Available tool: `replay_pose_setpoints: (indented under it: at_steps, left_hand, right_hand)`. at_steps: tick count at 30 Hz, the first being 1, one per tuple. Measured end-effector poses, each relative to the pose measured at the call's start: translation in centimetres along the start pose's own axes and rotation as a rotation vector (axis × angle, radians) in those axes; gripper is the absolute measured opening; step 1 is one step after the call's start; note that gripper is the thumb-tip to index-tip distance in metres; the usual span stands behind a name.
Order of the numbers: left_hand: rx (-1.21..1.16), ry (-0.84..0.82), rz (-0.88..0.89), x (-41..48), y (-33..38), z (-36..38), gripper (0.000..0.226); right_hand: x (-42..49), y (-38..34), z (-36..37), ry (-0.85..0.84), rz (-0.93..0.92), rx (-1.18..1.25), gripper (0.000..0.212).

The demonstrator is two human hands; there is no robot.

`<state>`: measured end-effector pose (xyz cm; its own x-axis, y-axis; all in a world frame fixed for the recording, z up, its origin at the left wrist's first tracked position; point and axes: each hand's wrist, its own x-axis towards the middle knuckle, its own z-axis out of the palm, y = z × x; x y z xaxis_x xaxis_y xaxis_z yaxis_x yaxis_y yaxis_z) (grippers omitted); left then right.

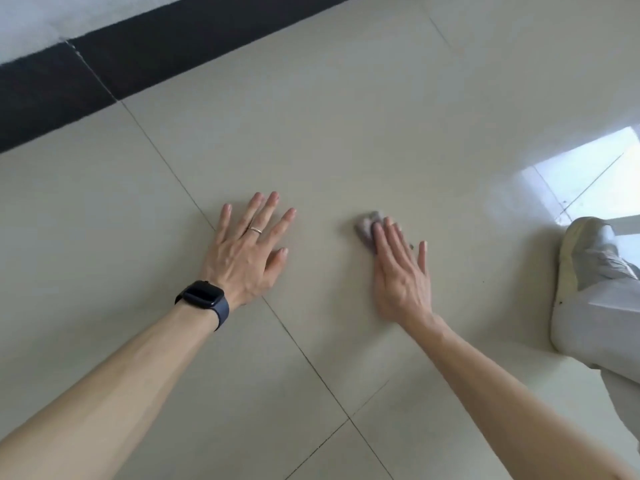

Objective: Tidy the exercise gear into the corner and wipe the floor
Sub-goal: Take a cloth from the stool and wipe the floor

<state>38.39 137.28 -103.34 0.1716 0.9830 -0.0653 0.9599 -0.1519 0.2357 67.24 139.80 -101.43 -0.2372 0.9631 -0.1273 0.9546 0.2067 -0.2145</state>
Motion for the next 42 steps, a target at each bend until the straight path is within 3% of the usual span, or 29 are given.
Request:
replay_pose_setpoints:
  at_steps: [2, 4, 6, 9, 11, 13, 16, 18, 20, 23, 25, 27, 30, 32, 33, 36, 38, 40, 42]
  left_hand:
    - [0.000, -0.015, -0.134, -2.0, -3.4, -0.7, 0.068]
    - [-0.021, -0.014, -0.308, -4.2, -6.0, -1.0, 0.073]
    - [-0.020, -0.021, -0.404, -5.8, -7.6, -1.0, 0.076]
    - [-0.030, -0.025, -0.388, -6.5, -7.9, -1.2, 0.072]
    - [-0.047, 0.011, -0.394, -6.4, -8.0, -1.4, 0.065]
    - [-0.062, 0.054, -0.500, -6.6, -9.6, -1.9, 0.063]
    - [-0.057, 0.075, -0.651, -7.3, -13.8, -2.9, 0.068]
    - [-0.040, 0.059, -0.689, -7.7, -15.9, -3.1, 0.070]
    - [-0.030, 0.060, -0.711, -7.9, -16.5, -2.9, 0.070]
    - [-0.032, 0.078, -0.706, -7.7, -16.3, -2.7, 0.070]
    - [-0.047, 0.081, -0.704, -7.8, -16.4, -2.7, 0.071]
    - [-0.053, 0.083, -0.717, -7.8, -16.5, -2.8, 0.071]
    - [-0.038, 0.081, -0.711, -7.7, -16.3, -2.7, 0.071]
    - [-0.040, 0.076, -0.712, -7.6, -16.5, -2.9, 0.071]
    - [-0.041, 0.073, -0.715, -7.6, -16.6, -2.9, 0.071]
    - [-0.045, 0.070, -0.728, -7.5, -16.5, -3.0, 0.071]
    - [-0.051, 0.075, -0.733, -7.5, -16.5, -3.1, 0.071]
    - [-0.053, 0.076, -0.731, -7.5, -16.6, -3.1, 0.072]
    - [-0.040, 0.075, -0.721, -7.4, -16.6, -3.1, 0.072]
  right_hand:
    - [4.8, -1.6, -0.2, 0.031, 0.398, 0.121, 0.059]
    - [6.2, -5.1, 0.7, 0.055, 0.483, 0.179, 0.060]
    - [4.3, -10.0, 2.4, 0.074, 0.220, 0.139, 0.059]
    - [-0.2, -14.7, 3.9, -0.043, -0.367, 0.056, 0.063]
    - [1.3, -14.4, 3.6, -0.092, -0.505, 0.035, 0.066]
    - [4.9, -13.6, 3.2, -0.053, -0.387, 0.003, 0.063]
    - [10.5, -14.8, 2.7, -0.038, 0.010, 0.062, 0.060]
    - [11.7, -17.9, 3.2, -0.021, 0.130, 0.119, 0.059]
    - [10.2, -21.4, 4.1, -0.029, -0.067, 0.110, 0.058]
    - [7.9, -23.1, 5.1, -0.112, -0.579, 0.021, 0.059]
    - [10.4, -22.3, 4.2, -0.134, -0.670, -0.006, 0.057]
    - [14.3, -21.1, 3.5, -0.086, -0.474, -0.023, 0.057]
    - [20.6, -21.2, 2.6, 0.005, 0.112, 0.092, 0.057]
    - [22.4, -23.9, 3.1, 0.018, 0.197, 0.100, 0.058]
    - [22.0, -25.8, 3.5, 0.012, 0.103, 0.094, 0.059]
    - [18.0, -30.3, 5.3, -0.092, -0.497, 0.058, 0.061]
    - [17.7, -30.4, 5.7, -0.156, -0.783, -0.003, 0.064]
    - [20.9, -28.4, 4.9, -0.127, -0.754, -0.042, 0.070]
    - [24.3, -25.9, 3.9, -0.052, -0.435, -0.034, 0.075]
